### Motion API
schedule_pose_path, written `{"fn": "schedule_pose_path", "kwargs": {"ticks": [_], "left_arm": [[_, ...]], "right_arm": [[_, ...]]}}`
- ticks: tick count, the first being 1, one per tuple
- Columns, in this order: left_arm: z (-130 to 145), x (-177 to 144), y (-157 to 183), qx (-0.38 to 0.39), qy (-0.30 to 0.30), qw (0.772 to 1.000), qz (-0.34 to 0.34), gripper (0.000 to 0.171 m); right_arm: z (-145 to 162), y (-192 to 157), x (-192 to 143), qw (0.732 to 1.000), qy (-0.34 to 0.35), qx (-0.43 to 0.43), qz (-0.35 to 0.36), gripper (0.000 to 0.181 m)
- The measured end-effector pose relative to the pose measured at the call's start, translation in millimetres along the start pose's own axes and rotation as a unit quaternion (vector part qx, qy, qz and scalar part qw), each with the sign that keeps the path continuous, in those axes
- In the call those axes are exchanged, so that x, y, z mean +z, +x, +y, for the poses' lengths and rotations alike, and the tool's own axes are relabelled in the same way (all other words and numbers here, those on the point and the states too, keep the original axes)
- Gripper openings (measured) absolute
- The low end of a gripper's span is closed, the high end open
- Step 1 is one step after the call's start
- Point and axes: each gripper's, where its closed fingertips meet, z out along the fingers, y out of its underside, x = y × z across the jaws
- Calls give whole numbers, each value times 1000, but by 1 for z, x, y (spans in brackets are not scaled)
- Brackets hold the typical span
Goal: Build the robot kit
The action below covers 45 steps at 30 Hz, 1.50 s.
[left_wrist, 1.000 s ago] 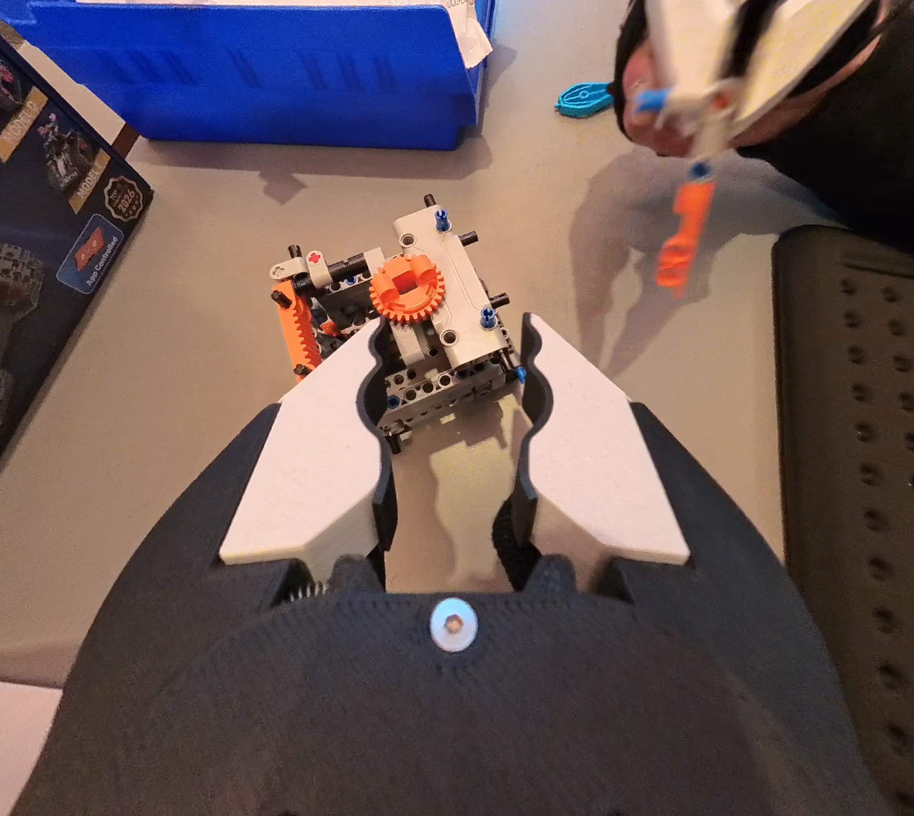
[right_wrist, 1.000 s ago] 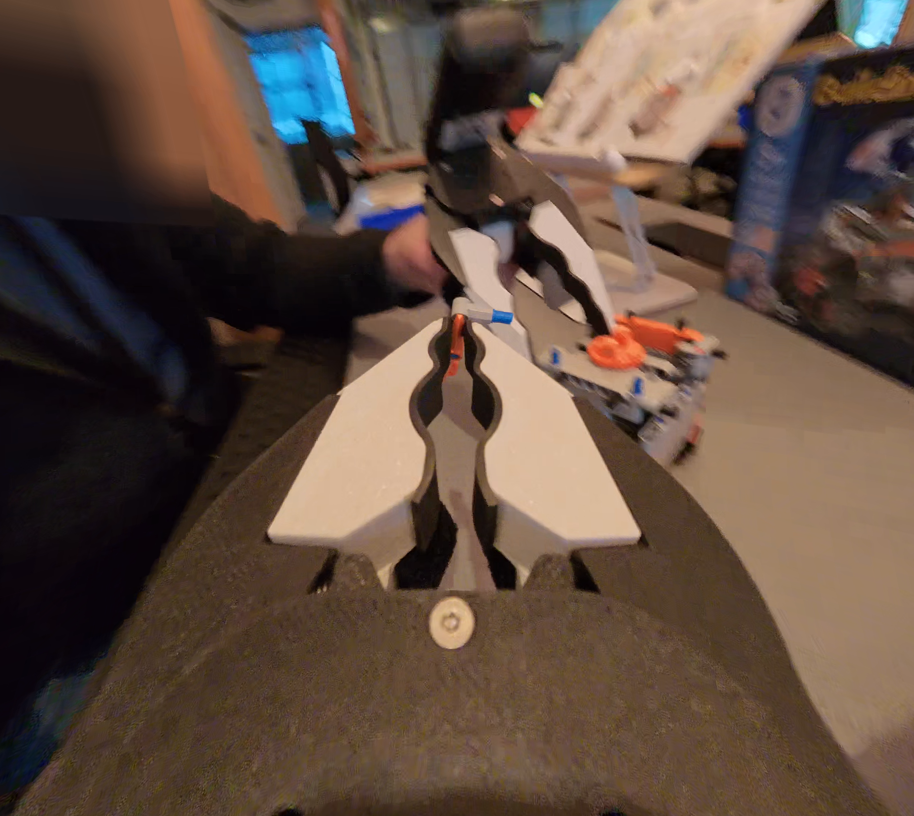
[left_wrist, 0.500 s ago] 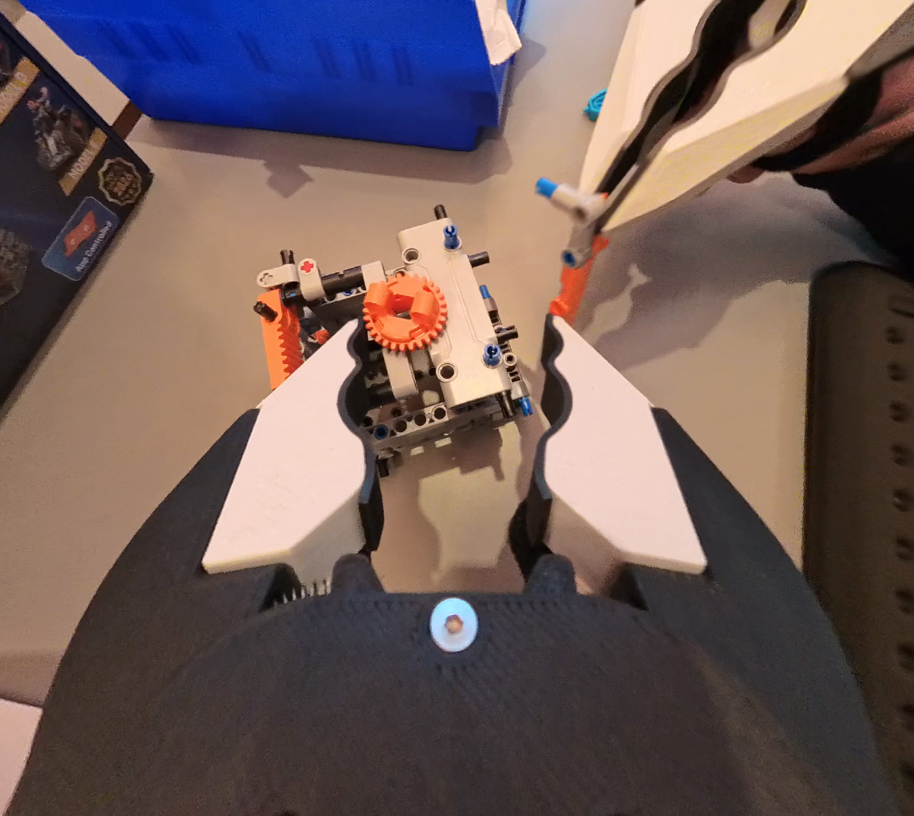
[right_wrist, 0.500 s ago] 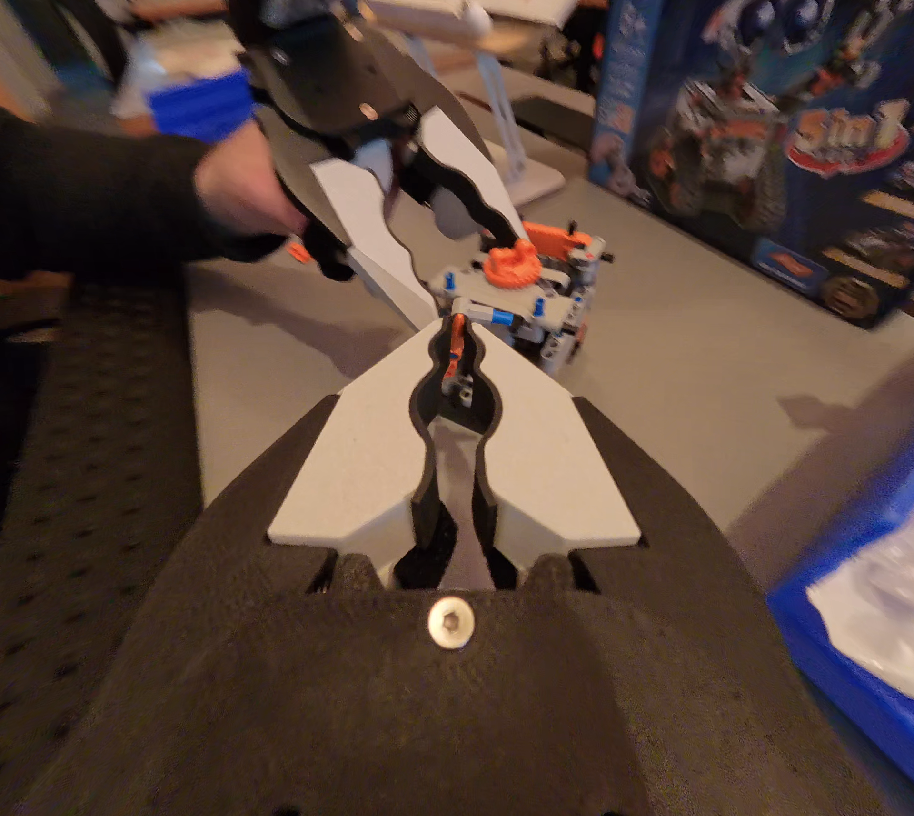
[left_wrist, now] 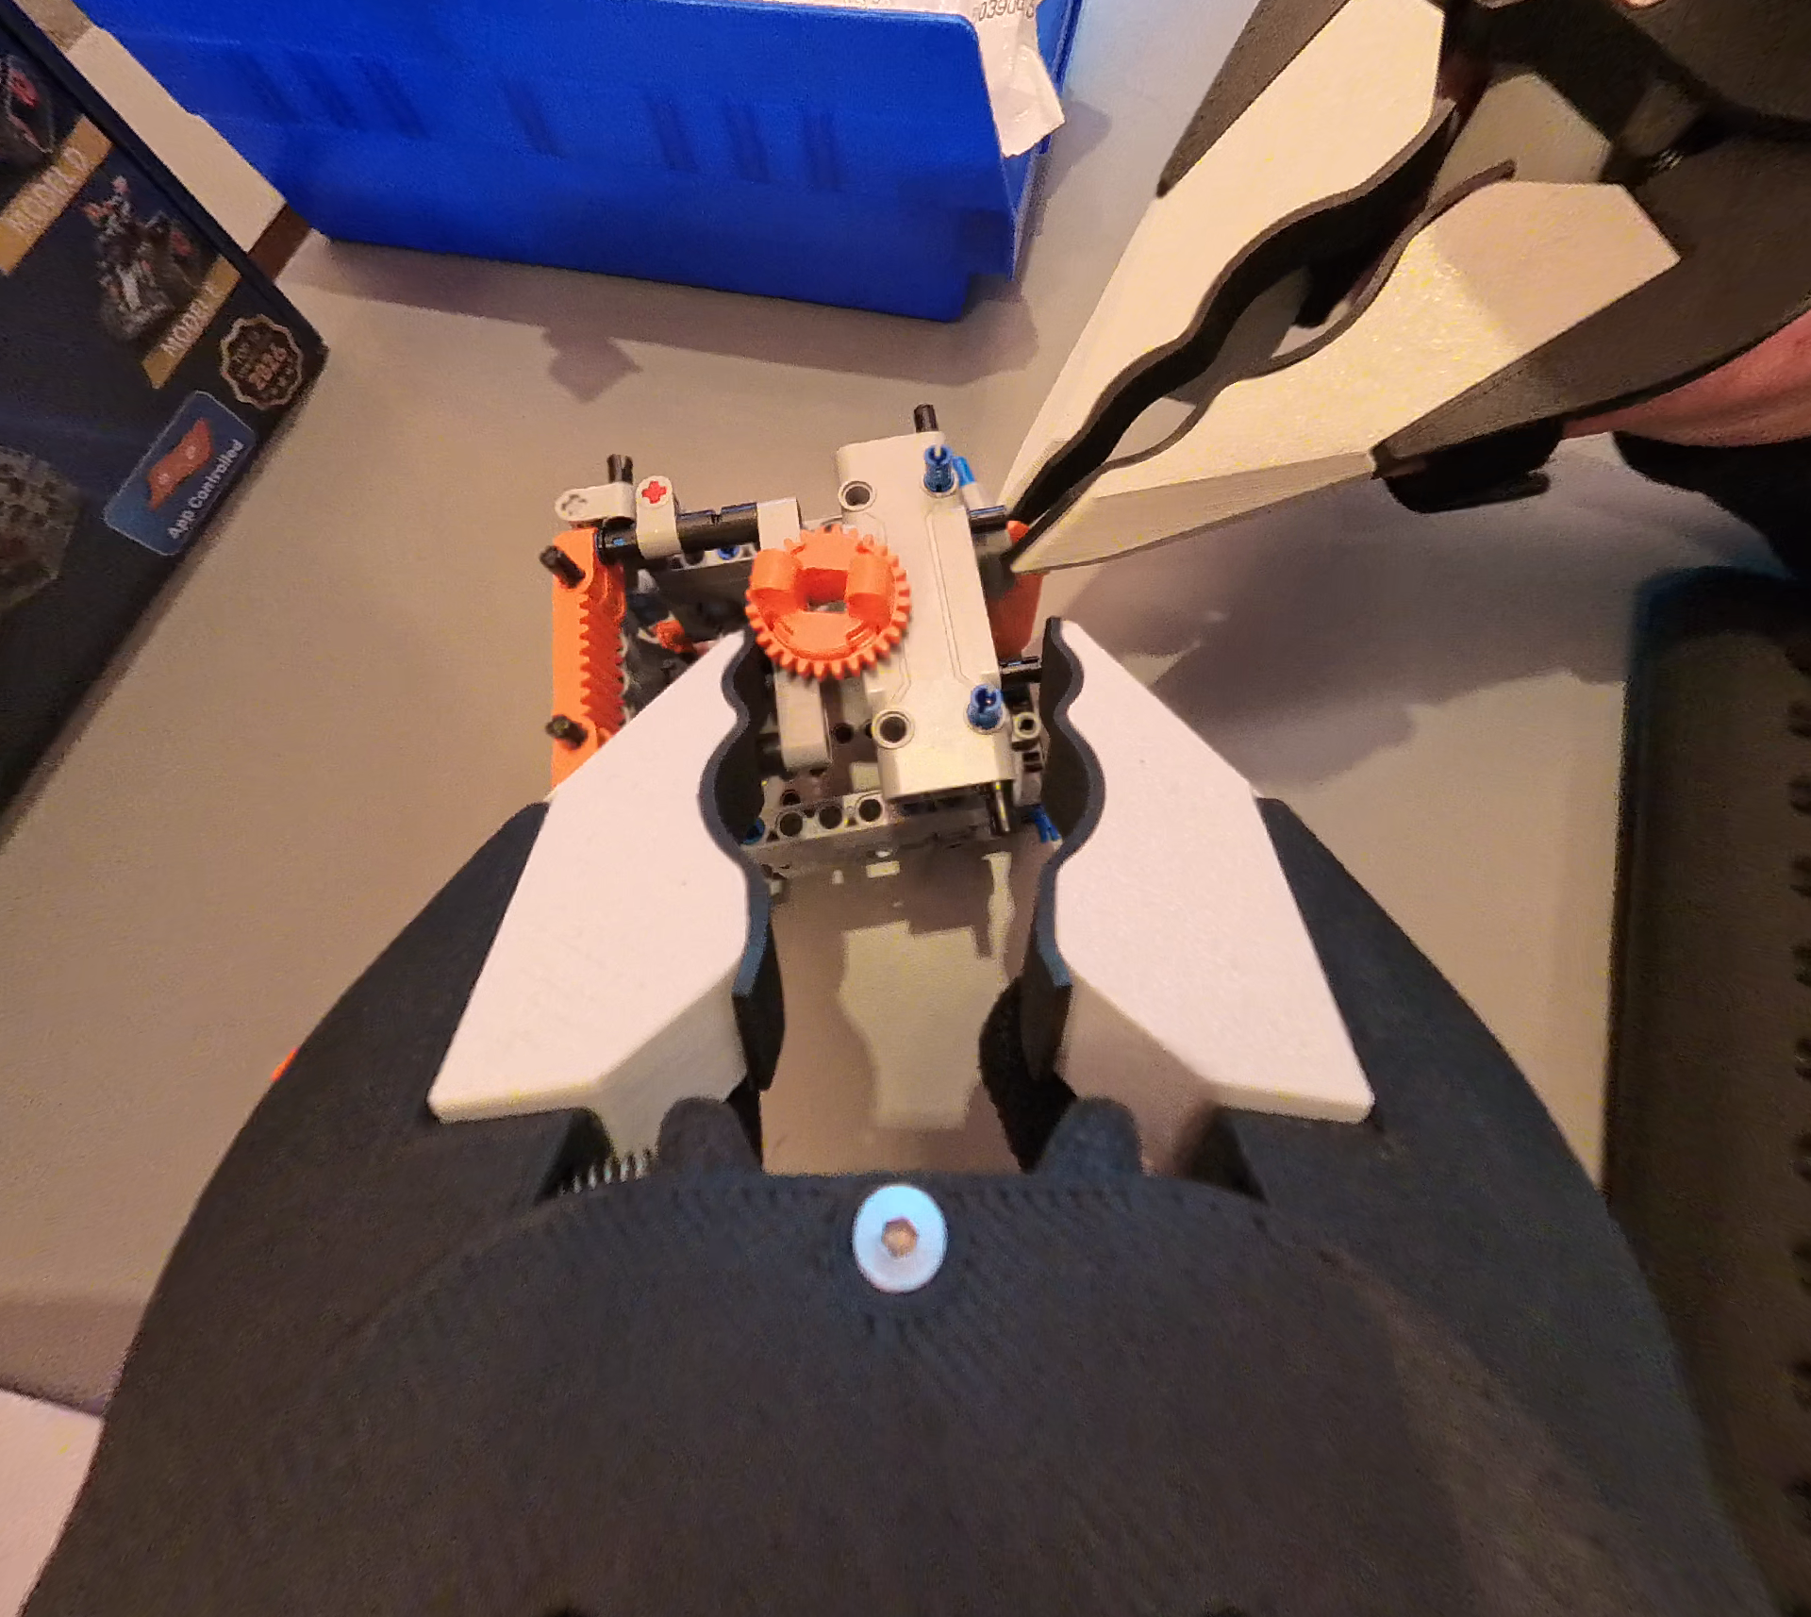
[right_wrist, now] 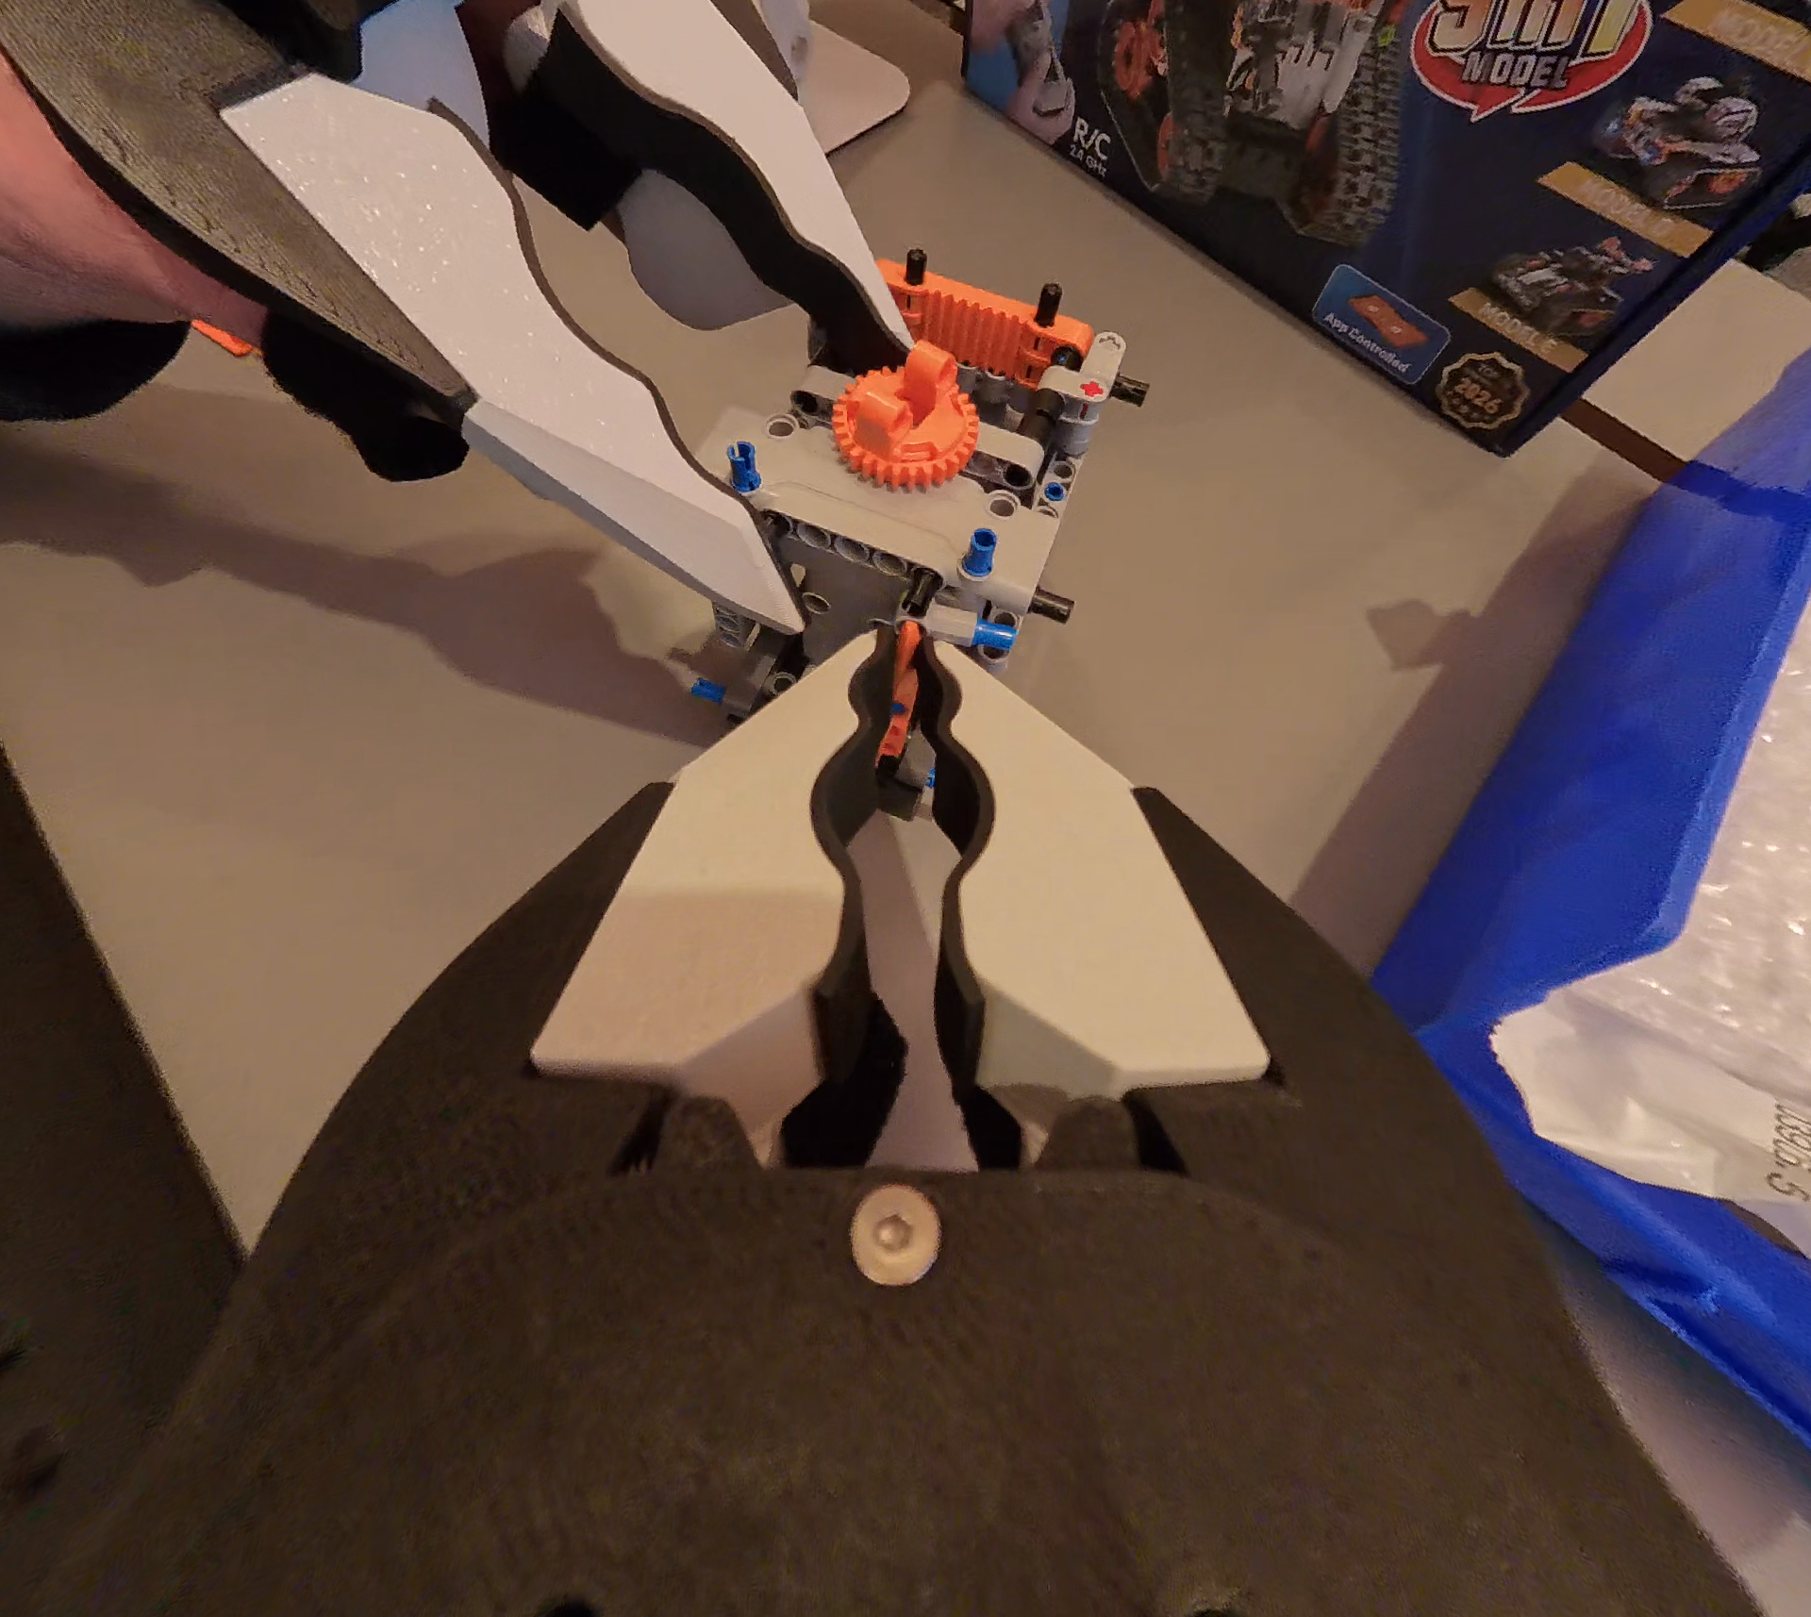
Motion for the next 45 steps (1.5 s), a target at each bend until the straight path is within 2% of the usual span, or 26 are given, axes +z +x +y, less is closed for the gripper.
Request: {"fn": "schedule_pose_path", "kwargs": {"ticks": [17,25,41,45], "left_arm": [[-1,1,0,-7,1,1000,1,52],[-2,3,1,-7,-2,1000,0,52],[-3,4,-2,-4,-1,1000,-7,51],[-2,4,-4,-5,0,1000,-4,51]], "right_arm": [[1,1,-15,1000,16,14,9,1],[-2,2,-12,999,16,4,29,1],[-4,7,-5,996,-40,-15,77,1],[-5,8,-3,995,-31,-36,92,1]]}}
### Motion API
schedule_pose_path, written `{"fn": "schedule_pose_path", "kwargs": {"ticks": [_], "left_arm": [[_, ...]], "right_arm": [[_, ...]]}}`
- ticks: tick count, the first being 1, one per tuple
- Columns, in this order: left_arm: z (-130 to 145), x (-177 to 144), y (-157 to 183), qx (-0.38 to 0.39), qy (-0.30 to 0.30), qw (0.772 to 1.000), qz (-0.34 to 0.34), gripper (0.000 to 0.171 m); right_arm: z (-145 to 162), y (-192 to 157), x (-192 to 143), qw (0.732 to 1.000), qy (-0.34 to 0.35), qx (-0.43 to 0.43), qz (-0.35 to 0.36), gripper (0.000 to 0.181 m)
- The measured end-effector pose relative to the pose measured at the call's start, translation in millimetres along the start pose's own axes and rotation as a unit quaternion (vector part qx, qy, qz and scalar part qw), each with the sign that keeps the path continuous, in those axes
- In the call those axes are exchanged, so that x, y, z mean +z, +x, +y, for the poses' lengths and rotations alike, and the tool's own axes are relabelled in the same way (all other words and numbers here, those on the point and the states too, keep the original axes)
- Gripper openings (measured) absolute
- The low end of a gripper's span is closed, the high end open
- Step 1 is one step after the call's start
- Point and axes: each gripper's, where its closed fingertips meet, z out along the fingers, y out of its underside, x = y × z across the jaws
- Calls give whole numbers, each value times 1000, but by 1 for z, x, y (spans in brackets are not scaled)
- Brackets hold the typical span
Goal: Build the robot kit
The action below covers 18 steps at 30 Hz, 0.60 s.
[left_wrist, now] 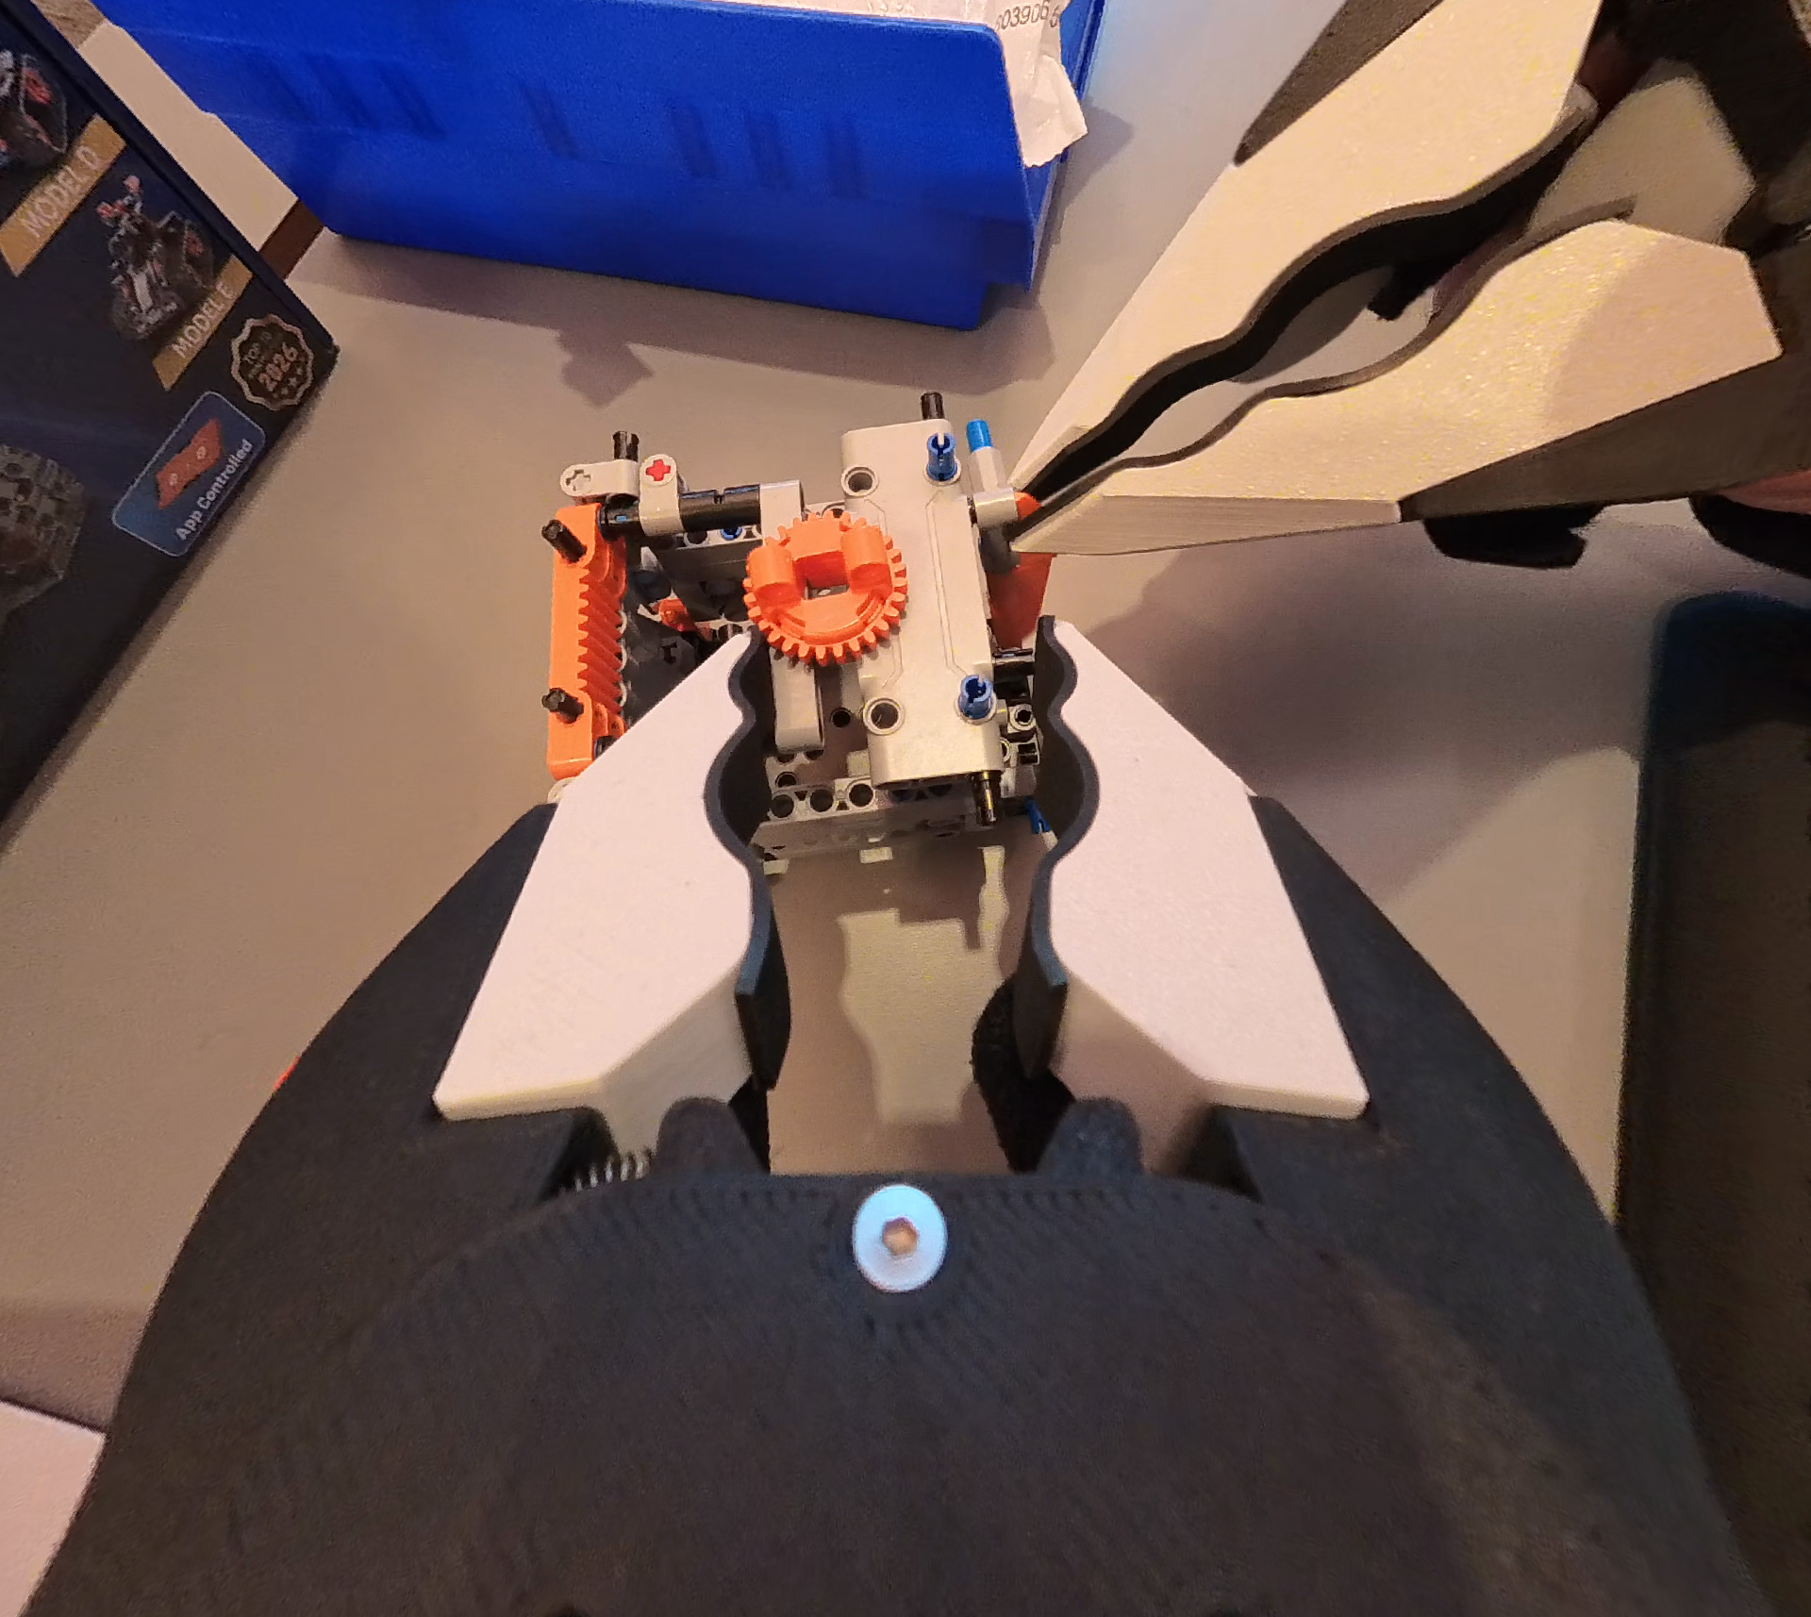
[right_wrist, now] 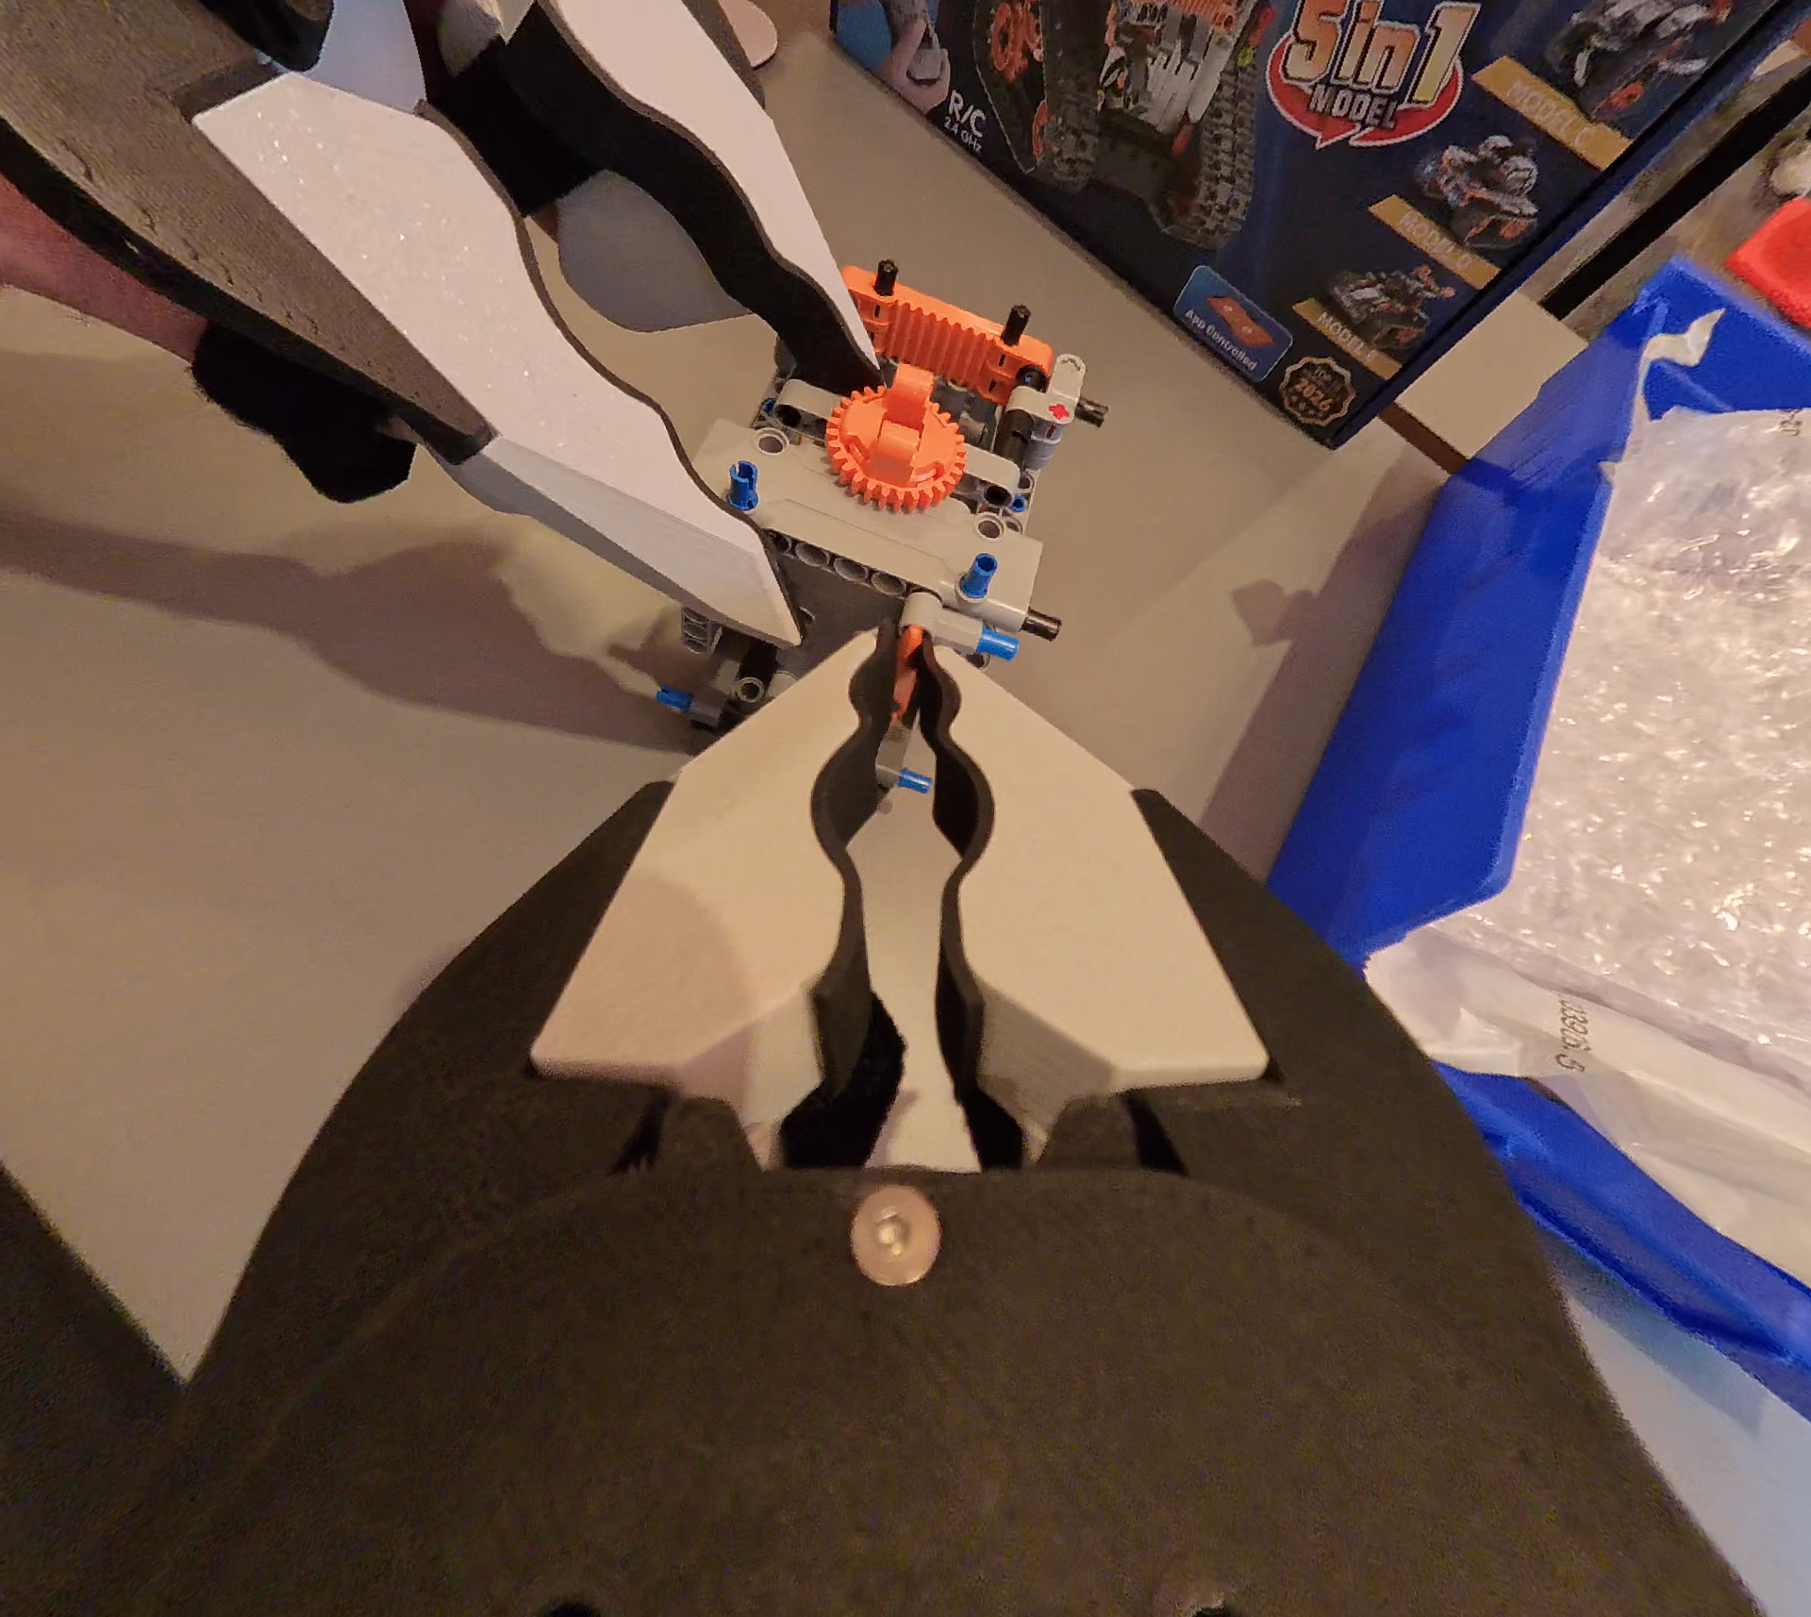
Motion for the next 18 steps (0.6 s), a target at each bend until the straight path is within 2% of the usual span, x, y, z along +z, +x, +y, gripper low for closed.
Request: {"fn": "schedule_pose_path", "kwargs": {"ticks": [2,6,10,18], "left_arm": [[0,0,0,4,-4,1000,-1,51],[0,0,1,-1,-4,1000,7,51],[0,0,2,-5,-2,1000,11,51],[0,0,2,-3,-1,1000,15,51]], "right_arm": [[1,0,-1,1000,8,-12,8,2],[7,1,-7,999,24,20,-17,8],[6,-2,-5,999,33,26,-31,2],[5,-4,-2,997,37,41,-51,1]]}}
